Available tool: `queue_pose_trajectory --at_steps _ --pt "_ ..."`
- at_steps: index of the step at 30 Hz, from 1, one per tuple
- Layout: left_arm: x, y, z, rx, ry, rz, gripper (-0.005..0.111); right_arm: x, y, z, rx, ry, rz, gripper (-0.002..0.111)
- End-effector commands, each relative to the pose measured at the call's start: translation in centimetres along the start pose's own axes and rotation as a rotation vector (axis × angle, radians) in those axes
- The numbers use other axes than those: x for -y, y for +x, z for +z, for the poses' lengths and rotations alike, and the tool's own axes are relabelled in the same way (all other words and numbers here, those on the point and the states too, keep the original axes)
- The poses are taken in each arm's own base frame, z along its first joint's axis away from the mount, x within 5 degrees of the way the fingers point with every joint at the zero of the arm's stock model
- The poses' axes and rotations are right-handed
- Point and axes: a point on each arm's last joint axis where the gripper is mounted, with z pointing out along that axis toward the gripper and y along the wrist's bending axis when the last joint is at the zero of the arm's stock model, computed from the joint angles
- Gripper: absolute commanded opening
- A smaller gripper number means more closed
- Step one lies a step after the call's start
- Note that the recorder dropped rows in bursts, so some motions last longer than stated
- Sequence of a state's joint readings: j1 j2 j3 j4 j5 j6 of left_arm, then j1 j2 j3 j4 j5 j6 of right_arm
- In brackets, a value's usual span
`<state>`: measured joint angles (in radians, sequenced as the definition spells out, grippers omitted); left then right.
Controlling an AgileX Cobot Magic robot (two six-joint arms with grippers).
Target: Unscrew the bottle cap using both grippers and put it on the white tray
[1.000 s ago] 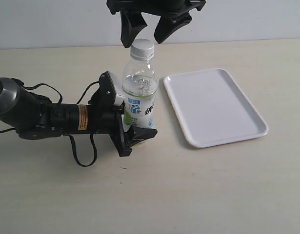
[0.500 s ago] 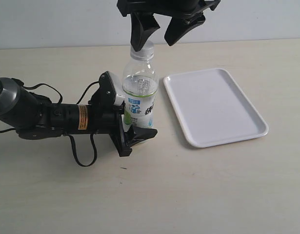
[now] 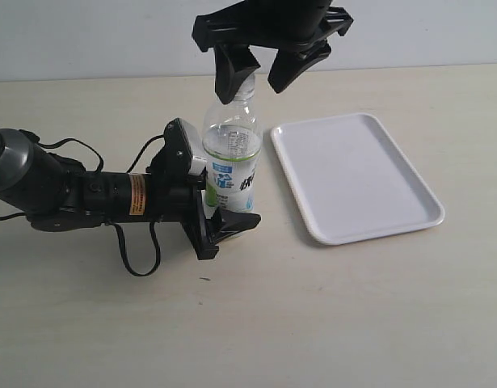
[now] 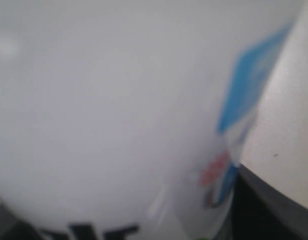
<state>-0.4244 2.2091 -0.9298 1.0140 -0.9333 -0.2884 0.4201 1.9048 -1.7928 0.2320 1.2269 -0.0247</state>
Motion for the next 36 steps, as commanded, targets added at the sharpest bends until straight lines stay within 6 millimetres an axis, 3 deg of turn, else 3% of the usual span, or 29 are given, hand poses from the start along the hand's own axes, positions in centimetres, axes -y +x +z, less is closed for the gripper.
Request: queue_pose_trajectory --at_steps 1,15,36 --pt "-0.01 -0.85 -0.03 0.031 0.0 0.009 0.0 -0.14 -0.34 -0.71 0.031 -0.002 -0.024 0.067" --pt "-0.01 -0.85 -0.03 0.031 0.0 0.009 0.0 -0.38 -0.54 -0.71 0.053 -0.026 -0.064 0.067" --pt "-0.01 -0.85 -0.03 0.031 0.0 0.009 0.0 -0.56 -0.53 -0.72 0.053 -0.046 -0.073 0.058"
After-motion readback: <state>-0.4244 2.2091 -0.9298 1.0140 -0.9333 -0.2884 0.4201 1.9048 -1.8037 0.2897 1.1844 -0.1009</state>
